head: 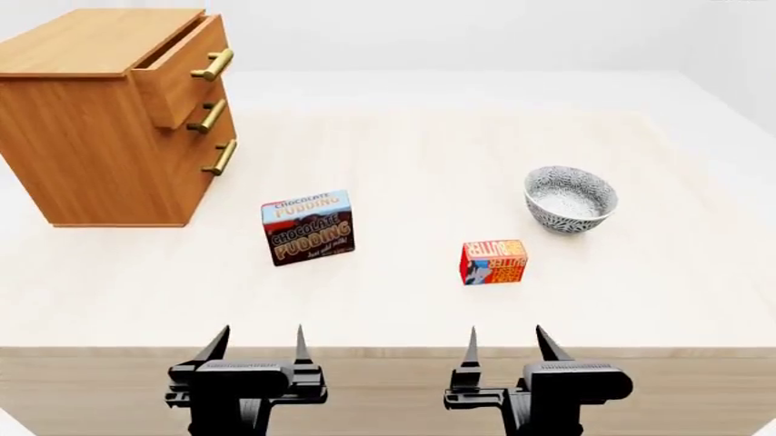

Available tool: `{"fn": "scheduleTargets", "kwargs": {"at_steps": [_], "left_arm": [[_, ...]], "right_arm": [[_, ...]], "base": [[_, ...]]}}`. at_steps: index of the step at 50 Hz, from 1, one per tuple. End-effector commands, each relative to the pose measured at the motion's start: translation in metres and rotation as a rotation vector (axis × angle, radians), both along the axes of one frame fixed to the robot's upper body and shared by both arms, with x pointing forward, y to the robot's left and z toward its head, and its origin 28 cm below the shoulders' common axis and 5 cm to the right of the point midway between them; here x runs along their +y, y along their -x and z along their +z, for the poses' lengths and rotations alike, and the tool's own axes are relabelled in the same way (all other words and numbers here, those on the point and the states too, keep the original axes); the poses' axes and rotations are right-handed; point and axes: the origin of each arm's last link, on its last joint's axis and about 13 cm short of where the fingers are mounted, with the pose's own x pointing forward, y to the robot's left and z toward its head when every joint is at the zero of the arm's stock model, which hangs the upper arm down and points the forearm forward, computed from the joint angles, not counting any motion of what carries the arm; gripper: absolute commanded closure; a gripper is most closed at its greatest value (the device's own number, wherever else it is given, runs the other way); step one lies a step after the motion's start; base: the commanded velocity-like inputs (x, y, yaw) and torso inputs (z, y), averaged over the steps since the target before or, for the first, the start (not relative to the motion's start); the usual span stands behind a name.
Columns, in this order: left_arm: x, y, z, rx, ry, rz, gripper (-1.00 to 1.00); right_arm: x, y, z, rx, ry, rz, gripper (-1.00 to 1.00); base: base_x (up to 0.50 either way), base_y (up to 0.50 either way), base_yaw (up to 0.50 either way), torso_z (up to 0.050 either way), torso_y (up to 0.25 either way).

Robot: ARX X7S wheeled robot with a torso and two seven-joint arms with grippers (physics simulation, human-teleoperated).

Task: Put the butter at the back in the top drawer of the cabinet and close it.

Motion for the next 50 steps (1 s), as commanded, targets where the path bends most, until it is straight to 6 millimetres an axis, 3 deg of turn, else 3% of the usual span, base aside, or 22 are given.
{"fn": "scheduleTargets", "kwargs": {"at_steps": [1, 17, 21, 27, 32, 44, 50], "left_arm": [[0.000, 0.000, 0.000, 0.002, -0.006, -0.003, -1.00], [-0.001, 0.002, 0.002, -0.024, -0.050, 0.015, -1.00], [0.000, 0.005, 0.014, -0.048, -0.079, 0.019, -1.00], [0.005, 0.016, 0.054, -0.151, -0.084, 0.039, -1.00], [0.006, 0.023, 0.072, -0.195, -0.080, 0.035, -1.00], [0.004, 0.027, 0.081, -0.216, -0.088, 0.025, -1.00], [0.004, 0.028, 0.081, -0.216, -0.089, 0.024, -1.00]], "right_arm": [[0.000, 0.000, 0.000, 0.001, -0.007, -0.001, -1.00], [-0.002, 0.000, 0.002, 0.004, -0.005, -0.023, -1.00], [-0.001, 0.002, 0.017, -0.024, -0.001, -0.011, -1.00], [-0.001, 0.014, 0.054, -0.096, 0.020, 0.018, -1.00], [-0.001, 0.020, 0.065, -0.125, 0.024, 0.022, -1.00], [0.000, 0.029, 0.077, -0.177, 0.038, 0.043, -1.00], [0.000, 0.030, 0.077, -0.176, 0.045, 0.039, -1.00]], "base": [[0.00, 0.00, 0.00, 0.050, 0.000], [0.00, 0.00, 0.00, 0.039, 0.000], [0.00, 0.00, 0.00, 0.000, 0.000], [0.00, 0.00, 0.00, 0.000, 0.000], [0.00, 0.00, 0.00, 0.000, 0.000], [0.00, 0.00, 0.00, 0.000, 0.000], [0.00, 0.48, 0.00, 0.000, 0.000]]}}
